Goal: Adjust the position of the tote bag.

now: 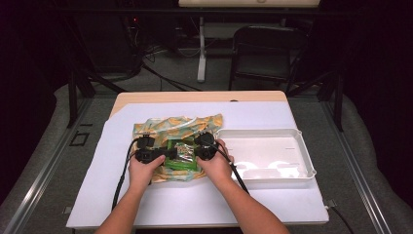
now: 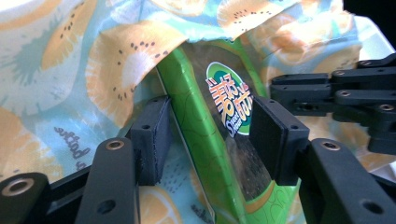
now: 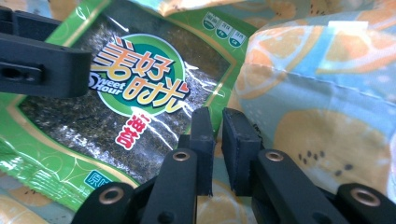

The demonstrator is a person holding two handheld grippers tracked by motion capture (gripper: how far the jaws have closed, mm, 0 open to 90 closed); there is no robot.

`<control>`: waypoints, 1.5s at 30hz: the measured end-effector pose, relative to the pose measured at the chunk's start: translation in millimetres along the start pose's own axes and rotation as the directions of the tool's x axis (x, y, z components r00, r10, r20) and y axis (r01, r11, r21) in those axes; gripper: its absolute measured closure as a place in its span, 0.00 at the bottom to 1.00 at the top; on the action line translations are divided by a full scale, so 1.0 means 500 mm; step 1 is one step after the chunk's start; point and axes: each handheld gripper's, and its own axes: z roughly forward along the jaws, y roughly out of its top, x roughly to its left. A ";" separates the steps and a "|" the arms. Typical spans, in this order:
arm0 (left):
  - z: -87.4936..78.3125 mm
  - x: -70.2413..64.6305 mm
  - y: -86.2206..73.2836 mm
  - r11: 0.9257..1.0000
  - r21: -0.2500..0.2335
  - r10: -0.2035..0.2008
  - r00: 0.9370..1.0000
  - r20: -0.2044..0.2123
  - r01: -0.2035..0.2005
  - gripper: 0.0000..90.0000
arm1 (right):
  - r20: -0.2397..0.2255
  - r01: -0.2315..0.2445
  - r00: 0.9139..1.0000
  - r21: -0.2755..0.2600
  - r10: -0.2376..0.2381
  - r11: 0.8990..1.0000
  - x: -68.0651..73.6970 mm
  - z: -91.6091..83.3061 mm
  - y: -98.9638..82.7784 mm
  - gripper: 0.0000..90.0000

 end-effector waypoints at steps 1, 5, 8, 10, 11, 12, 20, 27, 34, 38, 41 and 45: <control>0.000 0.000 0.000 1.000 -0.005 0.002 1.000 0.001 -0.002 0.55 | 0.001 -0.002 1.000 -0.001 0.002 1.000 0.000 0.000 0.000 0.92; 0.000 -0.001 0.000 1.000 0.001 -0.019 0.999 0.037 0.019 0.59 | 0.003 0.002 1.000 0.009 -0.002 1.000 -0.001 0.001 0.000 0.91; 0.002 -0.004 0.000 1.000 0.006 -0.013 0.999 0.038 0.012 0.60 | 0.004 0.011 1.000 0.019 -0.011 1.000 -0.001 0.000 0.000 0.91; 0.002 -0.004 -0.001 1.000 0.007 -0.016 0.999 0.043 0.015 0.62 | 0.004 0.007 1.000 0.013 -0.007 1.000 0.000 0.001 0.000 0.91; 0.001 -0.004 0.000 1.000 0.006 -0.017 0.999 0.044 0.017 0.62 | 0.005 0.007 1.000 0.013 -0.008 1.000 0.000 0.001 0.000 0.90; 0.001 -0.004 0.000 1.000 0.004 -0.020 0.999 0.044 0.020 0.63 | 0.005 0.008 1.000 0.013 -0.008 1.000 0.000 0.001 -0.001 0.90; -0.002 -0.010 0.000 1.000 -0.008 -0.023 0.998 0.050 0.023 0.65 | 0.006 0.018 1.000 0.010 -0.019 1.000 -0.001 -0.002 -0.001 0.87; -0.004 -0.013 0.000 1.000 -0.022 -0.018 0.999 0.046 0.019 0.66 | -0.016 0.049 0.999 -0.035 -0.049 0.998 0.000 -0.040 -0.006 0.81; -0.006 -0.021 -0.001 1.000 -0.026 -0.004 1.000 0.031 0.005 0.66 | -0.061 0.041 0.997 -0.124 -0.049 0.991 -0.021 -0.113 -0.031 0.78; -0.007 -0.027 -0.002 1.000 -0.031 -0.001 1.000 0.027 0.002 0.67 | -0.053 0.053 0.997 -0.167 -0.063 0.984 -0.039 -0.153 -0.050 0.75; -0.008 -0.032 -0.003 0.999 -0.035 0.000 1.000 0.022 0.001 0.67 | -0.037 0.067 0.996 -0.193 -0.076 0.979 -0.056 -0.179 -0.063 0.70; -0.008 -0.035 -0.004 0.999 -0.036 0.004 1.000 0.015 -0.003 0.67 | -0.019 0.067 0.997 -0.223 -0.073 0.973 -0.081 -0.204 -0.078 0.65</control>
